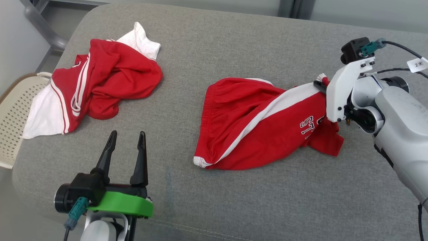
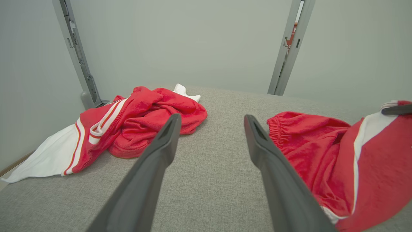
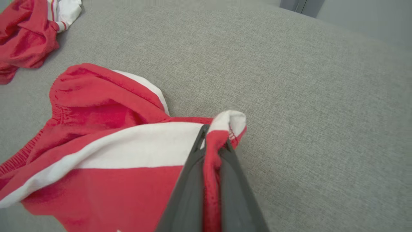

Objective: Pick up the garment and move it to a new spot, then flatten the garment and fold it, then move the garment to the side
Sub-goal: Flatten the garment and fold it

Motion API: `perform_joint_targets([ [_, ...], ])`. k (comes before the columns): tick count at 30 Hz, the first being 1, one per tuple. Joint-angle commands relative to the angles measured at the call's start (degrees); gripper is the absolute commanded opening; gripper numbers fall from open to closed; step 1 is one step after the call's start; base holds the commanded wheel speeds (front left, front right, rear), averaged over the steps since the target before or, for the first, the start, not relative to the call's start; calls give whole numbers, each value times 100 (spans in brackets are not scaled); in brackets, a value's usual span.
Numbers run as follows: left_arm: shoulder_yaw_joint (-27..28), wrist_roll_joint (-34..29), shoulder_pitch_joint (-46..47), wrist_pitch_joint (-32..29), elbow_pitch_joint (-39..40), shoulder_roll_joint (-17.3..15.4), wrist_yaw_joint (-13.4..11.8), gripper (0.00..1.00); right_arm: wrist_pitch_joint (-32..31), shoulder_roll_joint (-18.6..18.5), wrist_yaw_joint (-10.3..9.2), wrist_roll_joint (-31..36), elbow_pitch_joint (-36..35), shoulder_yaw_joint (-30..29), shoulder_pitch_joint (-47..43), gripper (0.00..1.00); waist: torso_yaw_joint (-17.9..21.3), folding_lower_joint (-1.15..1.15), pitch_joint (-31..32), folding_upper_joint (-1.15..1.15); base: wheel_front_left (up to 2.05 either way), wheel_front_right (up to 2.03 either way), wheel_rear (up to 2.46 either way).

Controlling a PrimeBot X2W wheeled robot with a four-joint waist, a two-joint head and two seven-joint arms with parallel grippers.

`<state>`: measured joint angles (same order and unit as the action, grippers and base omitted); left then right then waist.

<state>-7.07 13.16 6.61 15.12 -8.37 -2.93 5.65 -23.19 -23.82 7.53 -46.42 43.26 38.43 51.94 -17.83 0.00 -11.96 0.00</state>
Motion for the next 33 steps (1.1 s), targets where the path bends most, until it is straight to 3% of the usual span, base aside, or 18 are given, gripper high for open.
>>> perform_joint_targets([
  [1, 8, 21, 66, 5, -21, 4, -23, 100, 143, -59, -8, -6, -57, 32, 45, 0, 21, 0, 29, 0, 0, 0, 0],
  [11, 168, -53, -102, 4, -55, 2, -21, 100, 2056, -348, -9, 493, -467, 398, -75, 0, 308, 0, 313, 0, 0, 0, 0],
  [20, 348, -152, -367, 4, -13, 0, 14, 100, 3347, -552, -9, 588, -1295, 451, -1411, 0, 866, 0, 549, 0, 0, 0, 0],
  [27, 443, -195, -379, 4, 12, -1, 38, 100, 3636, -514, -9, 646, -1904, -14, -2889, 0, 1194, 0, 572, 0, 0, 0, 0],
  [33, 464, -255, -392, 4, 7, -1, 76, 100, 3719, -216, -8, 795, -2120, -637, -4001, 0, 1354, 0, 568, 0, 0, 0, 0],
])
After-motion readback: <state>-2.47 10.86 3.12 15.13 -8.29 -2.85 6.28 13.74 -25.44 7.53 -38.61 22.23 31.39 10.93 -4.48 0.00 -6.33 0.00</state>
